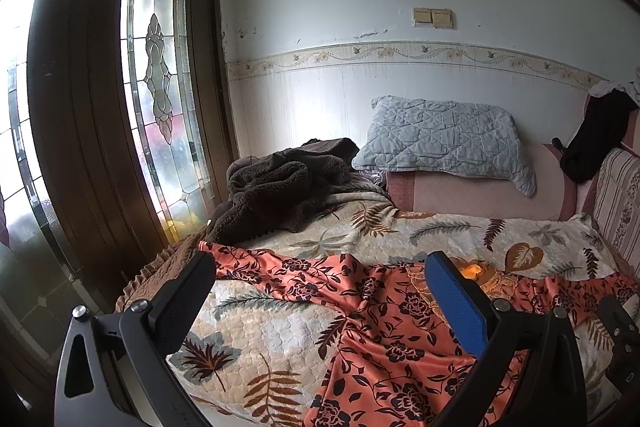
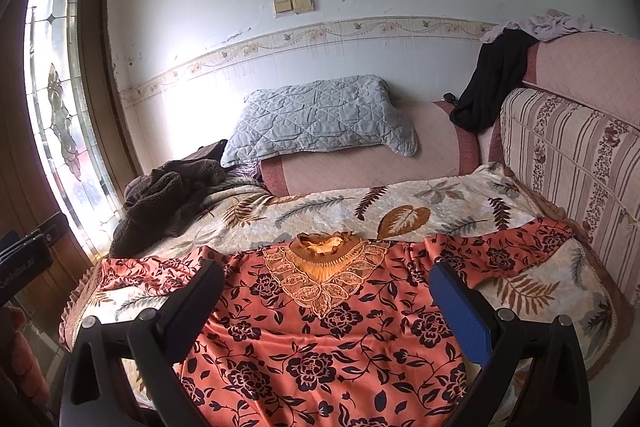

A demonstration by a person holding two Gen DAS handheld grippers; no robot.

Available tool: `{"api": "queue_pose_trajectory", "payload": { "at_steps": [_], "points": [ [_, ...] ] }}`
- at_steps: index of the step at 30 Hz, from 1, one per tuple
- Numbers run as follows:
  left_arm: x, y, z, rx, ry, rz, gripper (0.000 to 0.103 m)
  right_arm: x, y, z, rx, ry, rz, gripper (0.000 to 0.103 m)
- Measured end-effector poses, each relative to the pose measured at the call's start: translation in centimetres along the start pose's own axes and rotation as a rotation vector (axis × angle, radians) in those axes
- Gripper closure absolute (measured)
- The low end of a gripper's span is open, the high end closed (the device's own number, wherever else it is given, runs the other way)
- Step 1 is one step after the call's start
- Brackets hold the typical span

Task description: Fold small clothes

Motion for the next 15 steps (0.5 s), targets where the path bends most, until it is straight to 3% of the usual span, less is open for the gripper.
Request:
{"api": "queue_pose_trajectory", "payload": {
  "at_steps": [15],
  "points": [
    [4.2, 1.8, 7.2, -0.081, -0.016, 0.053, 0.0, 2.9, 0.5, 7.8, -0.069, 0.018, 0.079, 0.0]
  ]
}}
Point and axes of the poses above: each gripper's, at about its wrist camera, not at the fingertips, and z roughly the way its jaws point, x to its right, y to its underside, the point moved 2 cm from there along z, roughly the way its jaws point, and after that the axes turned 5 degrees about x, right-handed, at the moved point
